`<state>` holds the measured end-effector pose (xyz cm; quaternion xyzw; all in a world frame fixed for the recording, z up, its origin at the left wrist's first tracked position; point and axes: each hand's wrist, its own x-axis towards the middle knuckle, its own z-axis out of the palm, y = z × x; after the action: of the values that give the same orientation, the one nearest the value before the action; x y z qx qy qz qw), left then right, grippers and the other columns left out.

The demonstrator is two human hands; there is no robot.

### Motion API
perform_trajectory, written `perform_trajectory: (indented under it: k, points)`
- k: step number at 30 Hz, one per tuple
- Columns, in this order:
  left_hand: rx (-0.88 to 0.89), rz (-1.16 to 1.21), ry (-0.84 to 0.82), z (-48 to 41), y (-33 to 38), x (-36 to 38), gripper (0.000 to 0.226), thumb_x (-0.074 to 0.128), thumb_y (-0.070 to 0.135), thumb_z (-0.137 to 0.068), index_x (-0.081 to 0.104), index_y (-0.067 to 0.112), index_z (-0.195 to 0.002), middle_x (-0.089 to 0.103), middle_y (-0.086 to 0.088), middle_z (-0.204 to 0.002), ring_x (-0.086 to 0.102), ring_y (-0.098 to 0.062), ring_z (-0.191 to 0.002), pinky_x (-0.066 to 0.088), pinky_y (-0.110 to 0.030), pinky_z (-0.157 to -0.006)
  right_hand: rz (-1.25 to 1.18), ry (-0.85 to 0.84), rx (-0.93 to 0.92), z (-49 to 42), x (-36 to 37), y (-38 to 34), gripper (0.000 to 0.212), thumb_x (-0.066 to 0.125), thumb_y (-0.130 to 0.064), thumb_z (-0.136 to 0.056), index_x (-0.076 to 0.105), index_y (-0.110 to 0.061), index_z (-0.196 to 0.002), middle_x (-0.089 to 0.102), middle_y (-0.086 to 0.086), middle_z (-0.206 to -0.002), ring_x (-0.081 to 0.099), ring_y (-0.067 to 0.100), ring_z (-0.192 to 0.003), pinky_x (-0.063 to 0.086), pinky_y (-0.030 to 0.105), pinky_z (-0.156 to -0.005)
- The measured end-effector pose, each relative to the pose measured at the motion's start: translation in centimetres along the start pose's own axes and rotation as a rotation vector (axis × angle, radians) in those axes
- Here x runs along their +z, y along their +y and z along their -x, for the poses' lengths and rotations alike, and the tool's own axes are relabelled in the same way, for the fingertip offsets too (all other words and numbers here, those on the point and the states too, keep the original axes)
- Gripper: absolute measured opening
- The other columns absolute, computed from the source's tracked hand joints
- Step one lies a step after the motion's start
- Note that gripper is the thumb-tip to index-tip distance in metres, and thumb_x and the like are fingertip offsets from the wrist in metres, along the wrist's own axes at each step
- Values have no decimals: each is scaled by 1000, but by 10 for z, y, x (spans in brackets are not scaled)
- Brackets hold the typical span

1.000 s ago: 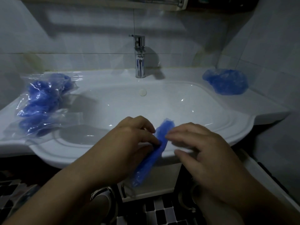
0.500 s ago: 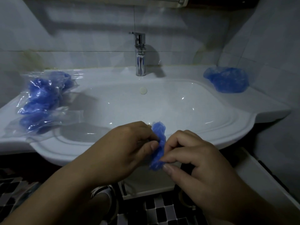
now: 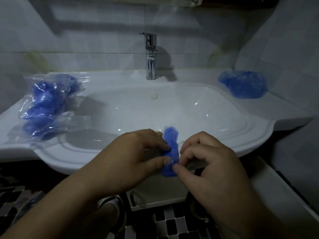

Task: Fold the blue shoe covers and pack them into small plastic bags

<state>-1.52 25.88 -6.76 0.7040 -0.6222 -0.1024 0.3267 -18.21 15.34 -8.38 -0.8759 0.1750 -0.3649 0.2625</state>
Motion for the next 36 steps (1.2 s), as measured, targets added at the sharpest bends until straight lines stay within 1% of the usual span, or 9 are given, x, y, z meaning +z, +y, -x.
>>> perform_trajectory:
  k: [4, 9, 14, 16, 19, 24, 28, 32, 36]
  points:
    - [2, -60, 18, 0, 1, 2, 44, 49, 52, -71, 71, 33, -104, 65, 20, -106, 60, 4, -103, 51, -31, -89, -28, -1, -54, -1, -3, 2, 19, 77, -25, -68, 59, -26, -65, 57, -12, -85, 61, 12, -87, 50, 33, -70]
    - [-8, -55, 10, 0, 1, 2, 42, 49, 51, -72, 70, 34, -104, 64, 19, -105, 61, 0, -100, 51, -32, -87, 26, -99, -246, -1, -16, 4, 14, 80, -21, -69, 67, -23, -73, 56, -11, -96, 57, 12, -94, 45, 24, -76]
    - [-19, -60, 10, -1, 0, 3, 26, 66, 36, -79, 70, 34, -104, 64, 19, -104, 62, 1, -99, 51, -30, -86, 148, -173, -327, 0, -14, 8, 27, 83, -22, -66, 72, -28, -90, 55, -10, -109, 53, 11, -105, 45, 25, -84]
    - [-17, -78, 16, -2, 0, 3, 25, 67, 35, -79, 70, 35, -104, 64, 19, -103, 61, 1, -98, 50, -29, -85, 186, -153, -334, -1, -10, 11, 31, 84, -16, -66, 72, -25, -94, 57, -8, -107, 53, 13, -102, 45, 27, -83]
    - [-7, -69, 18, -1, 2, 2, 24, 61, 36, -80, 70, 35, -103, 64, 19, -103, 61, 1, -98, 50, -29, -85, 208, -82, -341, -3, -5, 12, 18, 79, -9, -74, 73, -18, -90, 61, -4, -98, 55, 17, -94, 46, 31, -76]
    - [25, -10, -25, 2, 5, -4, 31, 46, 28, -92, 73, 27, -107, 64, 17, -110, 58, 2, -108, 46, -24, -93, 92, -146, -291, -3, -11, 12, 5, 73, -14, -81, 72, -18, -84, 58, -10, -94, 55, 11, -93, 43, 21, -77]
    - [-11, 58, -21, 6, 8, -5, 31, 49, 35, -86, 76, 30, -99, 59, 18, -112, 58, 1, -108, 43, -18, -89, -33, -213, -189, -3, -16, 9, 4, 64, -20, -83, 68, -22, -82, 53, -15, -90, 56, 14, -93, 43, 22, -73]
    - [1, 91, -28, 6, 11, -7, 39, 50, 45, -75, 77, 26, -94, 61, 16, -109, 62, -4, -103, 49, -26, -86, -124, -161, -85, -8, -9, 6, 11, 55, -29, -82, 63, -26, -75, 54, -13, -87, 57, 14, -91, 44, 25, -71]
    - [-12, 146, -16, 4, 12, -5, 36, 53, 49, -76, 78, 26, -87, 65, 14, -102, 65, -6, -97, 50, -31, -82, -148, -155, -11, -11, -4, 4, 14, 59, -25, -83, 59, -31, -70, 55, -11, -86, 58, 12, -88, 43, 19, -69]
